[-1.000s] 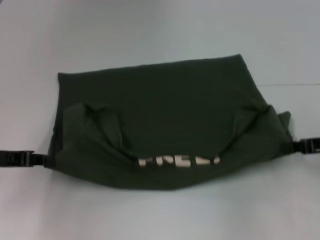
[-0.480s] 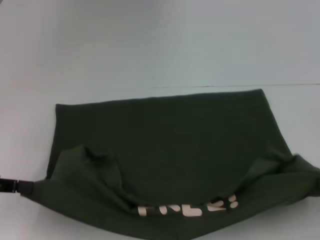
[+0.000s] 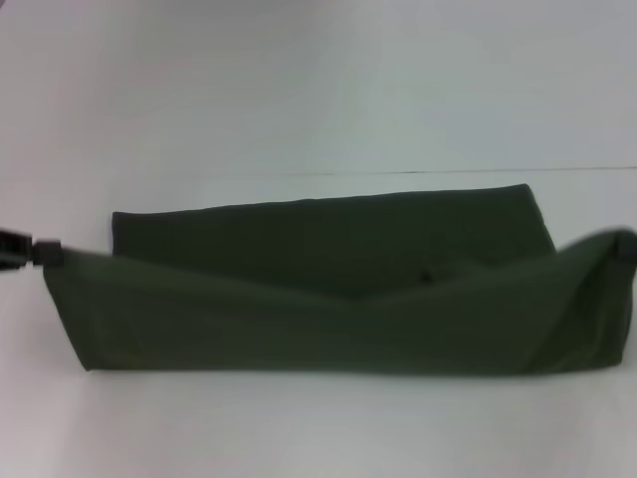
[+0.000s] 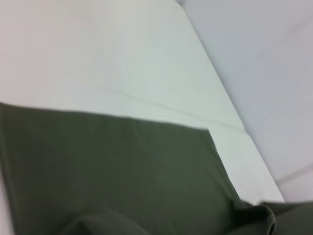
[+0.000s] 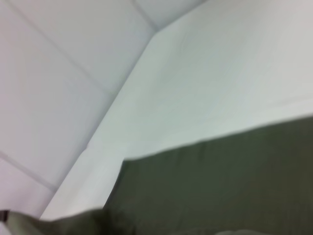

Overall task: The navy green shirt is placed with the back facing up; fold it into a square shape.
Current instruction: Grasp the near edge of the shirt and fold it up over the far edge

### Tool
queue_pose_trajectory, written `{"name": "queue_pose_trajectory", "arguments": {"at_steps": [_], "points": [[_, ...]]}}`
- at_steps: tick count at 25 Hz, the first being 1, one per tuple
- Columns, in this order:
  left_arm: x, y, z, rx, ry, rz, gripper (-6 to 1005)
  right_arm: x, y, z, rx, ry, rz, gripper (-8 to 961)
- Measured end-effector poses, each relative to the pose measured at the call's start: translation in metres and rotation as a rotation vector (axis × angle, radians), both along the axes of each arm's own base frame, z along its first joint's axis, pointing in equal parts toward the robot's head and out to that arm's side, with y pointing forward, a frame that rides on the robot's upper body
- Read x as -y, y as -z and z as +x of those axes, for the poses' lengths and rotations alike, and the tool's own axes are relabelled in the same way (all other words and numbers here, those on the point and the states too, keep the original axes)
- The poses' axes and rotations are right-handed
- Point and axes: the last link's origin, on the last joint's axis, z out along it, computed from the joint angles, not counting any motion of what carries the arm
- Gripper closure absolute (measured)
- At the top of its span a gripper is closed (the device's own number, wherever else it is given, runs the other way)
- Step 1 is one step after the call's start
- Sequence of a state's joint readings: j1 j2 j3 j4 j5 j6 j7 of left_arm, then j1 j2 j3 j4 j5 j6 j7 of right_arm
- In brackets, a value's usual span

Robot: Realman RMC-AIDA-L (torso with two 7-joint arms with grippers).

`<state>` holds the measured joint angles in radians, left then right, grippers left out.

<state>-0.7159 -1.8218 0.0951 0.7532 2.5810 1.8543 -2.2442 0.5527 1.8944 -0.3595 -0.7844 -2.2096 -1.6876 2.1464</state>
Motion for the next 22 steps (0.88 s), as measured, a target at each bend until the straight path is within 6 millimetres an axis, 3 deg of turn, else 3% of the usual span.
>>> {"name": "queue_pose_trajectory", "arguments": {"at_steps": [6, 10, 22], "points": [[-0.027, 0.002, -0.001, 0.053, -0.099, 0.118, 994, -0.035, -0.006, -0.010, 0.031, 0.019, 0.088, 874], [-0.042, 0.014, -0.001, 0.065, -0.136, 0.157, 994, -0.056, 0.001, -0.018, 0.048, 0.038, 0.130, 873], [-0.076, 0.057, -0.009, -0.016, -0.250, 0.325, 993, -0.103, 0.056, -0.026, 0.161, 0.151, 0.204, 868]]}}
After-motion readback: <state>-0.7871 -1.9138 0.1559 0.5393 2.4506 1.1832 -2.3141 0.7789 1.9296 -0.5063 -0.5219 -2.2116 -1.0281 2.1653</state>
